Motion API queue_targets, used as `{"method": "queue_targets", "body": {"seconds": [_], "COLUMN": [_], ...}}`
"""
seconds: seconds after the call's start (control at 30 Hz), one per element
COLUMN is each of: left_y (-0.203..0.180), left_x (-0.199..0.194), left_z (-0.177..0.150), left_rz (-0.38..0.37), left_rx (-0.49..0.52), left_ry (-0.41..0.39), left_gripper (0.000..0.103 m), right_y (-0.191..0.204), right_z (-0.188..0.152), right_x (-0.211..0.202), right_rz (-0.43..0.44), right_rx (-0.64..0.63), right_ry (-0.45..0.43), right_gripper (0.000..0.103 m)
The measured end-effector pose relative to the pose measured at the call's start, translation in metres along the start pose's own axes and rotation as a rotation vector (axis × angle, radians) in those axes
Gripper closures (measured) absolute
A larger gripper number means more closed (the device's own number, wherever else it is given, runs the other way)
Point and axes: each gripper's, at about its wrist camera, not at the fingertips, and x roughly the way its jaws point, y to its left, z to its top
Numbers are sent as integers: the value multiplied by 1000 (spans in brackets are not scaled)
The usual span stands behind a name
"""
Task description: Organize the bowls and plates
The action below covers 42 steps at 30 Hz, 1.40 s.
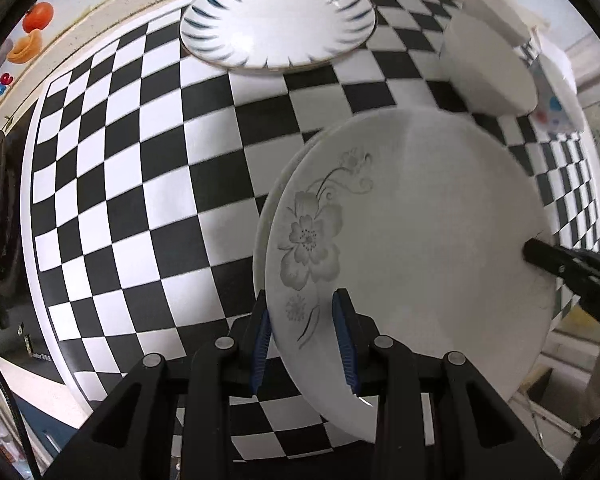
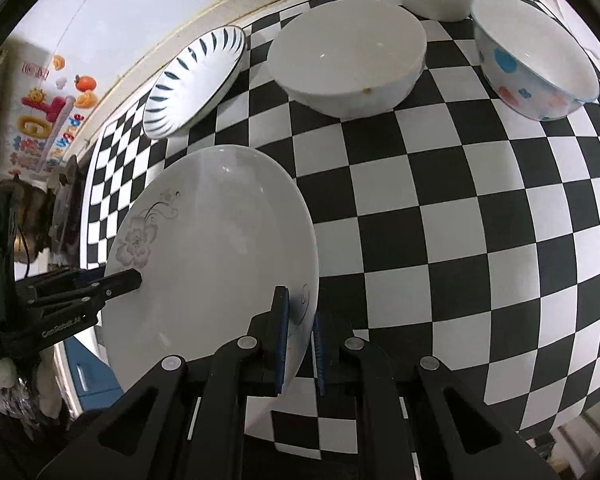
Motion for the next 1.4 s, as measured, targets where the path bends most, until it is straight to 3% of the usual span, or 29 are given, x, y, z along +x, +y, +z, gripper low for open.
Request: {"method": "queue_targets", "body": {"seconds": [0.23, 0.8, 0.97, 1.07, 1.2, 1.27, 1.4], "left_y": [-8, -12, 0, 8, 27, 41, 72], "left_x": [4, -3, -16, -38, -85, -103, -107], "left_z": [-3, -8, -12, -9, 16, 38, 90], "left_rz": [39, 85, 52, 12, -29, -51, -57], "left_rx": [15, -23, -74, -112, -168, -192, -232], "left_ry": [2, -13, -24, -55, -148, -188, -227], "left_gripper": [77, 77, 77, 77, 77, 69, 65], "right_y": [0, 25, 26, 23, 30, 42, 66], "right_z": [1, 7, 13, 22, 44, 65, 121], "right_x": [8, 16, 13, -4, -34, -48, -57], "right_rz": [-17, -176, -184, -138, -74, -36, 13], "right_rx": [-23, -137, -123, -79, -48, -53, -76], "right_ry": [12, 92, 104, 89, 43, 15, -16], "right_gripper": [90, 85, 82, 76, 73, 70, 54]}}
